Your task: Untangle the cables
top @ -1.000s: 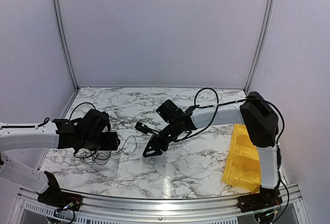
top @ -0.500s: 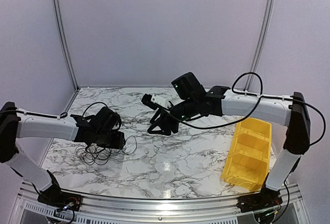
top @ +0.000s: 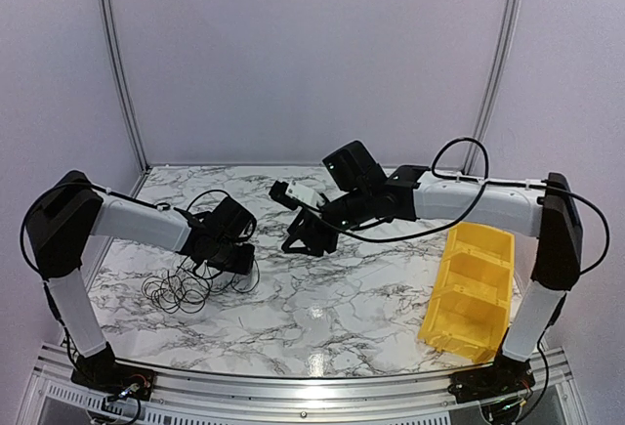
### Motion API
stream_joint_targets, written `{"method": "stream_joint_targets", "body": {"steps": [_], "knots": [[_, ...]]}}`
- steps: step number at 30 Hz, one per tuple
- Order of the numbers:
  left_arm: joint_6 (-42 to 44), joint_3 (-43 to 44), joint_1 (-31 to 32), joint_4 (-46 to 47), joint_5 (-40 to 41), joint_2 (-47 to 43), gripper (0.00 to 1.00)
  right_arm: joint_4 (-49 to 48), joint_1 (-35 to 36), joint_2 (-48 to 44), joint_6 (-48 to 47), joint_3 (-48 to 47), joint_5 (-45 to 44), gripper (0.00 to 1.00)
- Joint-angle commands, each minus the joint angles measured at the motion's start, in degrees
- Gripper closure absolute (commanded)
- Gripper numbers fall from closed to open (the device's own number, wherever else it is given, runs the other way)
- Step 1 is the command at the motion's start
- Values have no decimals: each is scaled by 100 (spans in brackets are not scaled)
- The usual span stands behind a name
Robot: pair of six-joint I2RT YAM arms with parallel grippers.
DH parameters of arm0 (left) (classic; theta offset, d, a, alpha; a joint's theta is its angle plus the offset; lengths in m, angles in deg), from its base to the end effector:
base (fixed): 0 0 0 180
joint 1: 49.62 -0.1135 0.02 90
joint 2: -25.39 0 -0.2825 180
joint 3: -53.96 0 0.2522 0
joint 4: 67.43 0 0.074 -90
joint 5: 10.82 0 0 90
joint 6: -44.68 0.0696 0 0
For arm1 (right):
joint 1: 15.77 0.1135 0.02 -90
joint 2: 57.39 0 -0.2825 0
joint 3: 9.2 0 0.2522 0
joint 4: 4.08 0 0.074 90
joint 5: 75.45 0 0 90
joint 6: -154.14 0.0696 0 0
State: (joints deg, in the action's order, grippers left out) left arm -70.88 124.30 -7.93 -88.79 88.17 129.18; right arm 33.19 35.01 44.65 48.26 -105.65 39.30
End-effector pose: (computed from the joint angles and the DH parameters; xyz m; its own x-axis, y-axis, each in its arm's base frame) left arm 0.2910 -0.2446 0.1322 -0.8050 0.1463 -0.5750 0.2687 0.9539 -0.1334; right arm 0.2496 0.3519 0.2719 -0.1681 -0.5989 -0.7830 -0.9810 0.1794 0.0733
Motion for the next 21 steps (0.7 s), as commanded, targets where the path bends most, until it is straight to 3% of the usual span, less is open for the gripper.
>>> {"method": "stream_joint_targets", "body": {"steps": [1,5,7,12,21], "knots": [[261,85,-106,376,1,309,72,-238,-43,289,401,-231,-95,49],[434,55,-114,692,-292,434,95,-237,-97,471,488,-269,-126,50],[398,-146,-110,1209,-473,257,100,-317,-169,506,618,-212,-146,51],[140,-1050,-104,2439,-481,-759,100,-450,-297,594,826,-96,-381,49],[-12,-1350,237,2948,-648,-1274,100,-282,-166,1113,1210,-780,466,38]]}}
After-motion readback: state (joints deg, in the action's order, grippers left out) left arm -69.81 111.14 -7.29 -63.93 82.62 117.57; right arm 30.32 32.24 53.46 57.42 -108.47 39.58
